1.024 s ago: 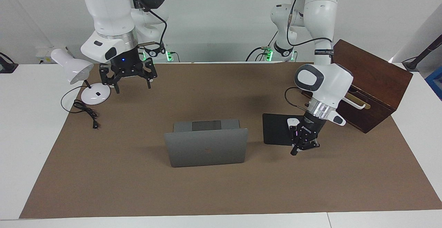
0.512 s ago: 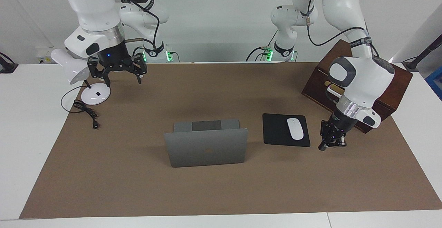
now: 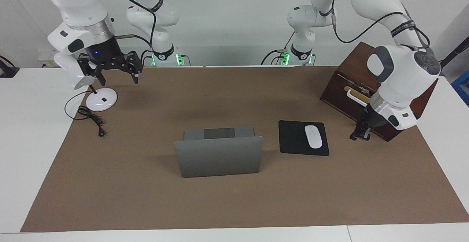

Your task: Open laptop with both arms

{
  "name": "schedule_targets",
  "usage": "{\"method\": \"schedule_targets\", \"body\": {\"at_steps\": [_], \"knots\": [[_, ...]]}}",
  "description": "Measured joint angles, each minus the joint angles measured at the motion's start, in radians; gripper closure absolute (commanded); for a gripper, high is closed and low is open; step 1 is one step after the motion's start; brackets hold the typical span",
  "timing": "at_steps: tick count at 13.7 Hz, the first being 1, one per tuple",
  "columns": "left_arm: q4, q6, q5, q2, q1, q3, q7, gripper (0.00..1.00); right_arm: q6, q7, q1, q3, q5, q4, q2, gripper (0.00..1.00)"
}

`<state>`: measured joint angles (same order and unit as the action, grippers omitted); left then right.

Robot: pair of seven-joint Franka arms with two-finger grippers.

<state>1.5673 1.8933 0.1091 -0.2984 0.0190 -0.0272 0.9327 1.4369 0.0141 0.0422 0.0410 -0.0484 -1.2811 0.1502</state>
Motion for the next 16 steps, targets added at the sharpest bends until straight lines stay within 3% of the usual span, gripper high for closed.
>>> {"method": "schedule_targets", "body": {"at_steps": [7, 13, 16], "knots": [[0.013, -0.304, -0.101, 0.148, 0.011, 0.005, -0.228, 1.0, -0.057, 0.041, -0.016, -0.001, 0.0, -0.021, -0.032, 0.0], [0.221, -0.338, -0.111, 0.414, 0.032, 0.012, -0.366, 1.0, -0.046, 0.036, -0.046, -0.001, 0.0, -0.117, -0.085, 0.0], [0.278, -0.357, -0.129, 0.495, 0.042, 0.013, -0.456, 1.0, 0.003, 0.03, -0.057, -0.001, 0.0, -0.184, -0.112, 0.0]]}}
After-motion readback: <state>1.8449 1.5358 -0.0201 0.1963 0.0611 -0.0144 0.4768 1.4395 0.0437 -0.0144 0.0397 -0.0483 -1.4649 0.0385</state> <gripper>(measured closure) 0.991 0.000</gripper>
